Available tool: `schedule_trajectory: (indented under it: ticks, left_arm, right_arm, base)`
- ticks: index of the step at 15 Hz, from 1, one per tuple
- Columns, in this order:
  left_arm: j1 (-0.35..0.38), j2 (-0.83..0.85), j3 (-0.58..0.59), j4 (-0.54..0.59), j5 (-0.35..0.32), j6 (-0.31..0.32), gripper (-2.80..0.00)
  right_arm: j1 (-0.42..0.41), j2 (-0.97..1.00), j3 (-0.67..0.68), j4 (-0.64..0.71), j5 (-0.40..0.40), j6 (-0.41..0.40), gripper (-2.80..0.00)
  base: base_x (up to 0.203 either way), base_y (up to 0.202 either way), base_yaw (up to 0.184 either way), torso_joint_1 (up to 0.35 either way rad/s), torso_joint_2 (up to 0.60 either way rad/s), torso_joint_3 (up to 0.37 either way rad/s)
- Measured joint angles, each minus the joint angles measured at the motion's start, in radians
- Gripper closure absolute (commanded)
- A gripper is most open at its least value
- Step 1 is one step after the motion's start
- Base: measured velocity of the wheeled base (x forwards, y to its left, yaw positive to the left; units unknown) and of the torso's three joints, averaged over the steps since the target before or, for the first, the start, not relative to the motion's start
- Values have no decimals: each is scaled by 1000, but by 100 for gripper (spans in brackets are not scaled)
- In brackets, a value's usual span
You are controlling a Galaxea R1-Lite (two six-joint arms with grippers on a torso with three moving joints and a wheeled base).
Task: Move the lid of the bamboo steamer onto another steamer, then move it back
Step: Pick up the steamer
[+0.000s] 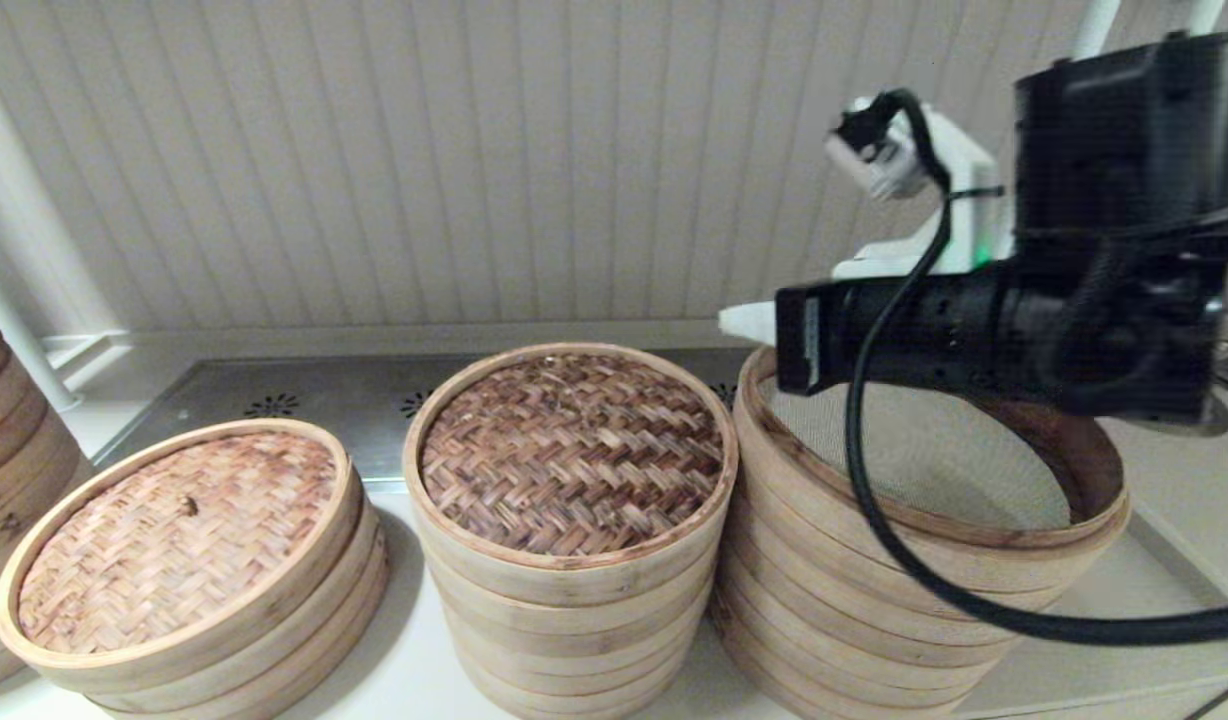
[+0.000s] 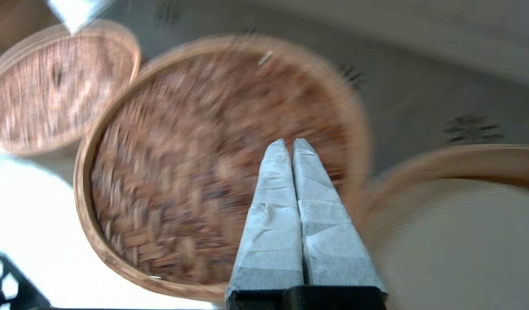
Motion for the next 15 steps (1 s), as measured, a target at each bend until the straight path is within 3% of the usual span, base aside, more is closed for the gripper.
schedule_trajectory:
  ticks: [1, 2, 6, 15]
  left_arm:
    - [0, 0, 0, 0, 0, 0, 0]
    - [0, 0, 0, 0, 0, 0, 0]
    - [0, 0, 0, 0, 0, 0, 0]
    - [0, 0, 0, 0, 0, 0, 0]
  right_arm:
    - [25, 40, -9, -8, -1, -6, 0]
    - [49, 80, -20, -20, -5, -18, -280]
    - [97, 199, -44, -130, -22, -59, -280]
    - [111, 334, -117, -137, -26, -70, -280]
  base:
    - [0, 0, 0, 0, 0, 0]
    - [0, 0, 0, 0, 0, 0]
    - [0, 0, 0, 0, 0, 0]
    - [0, 0, 0, 0, 0, 0]
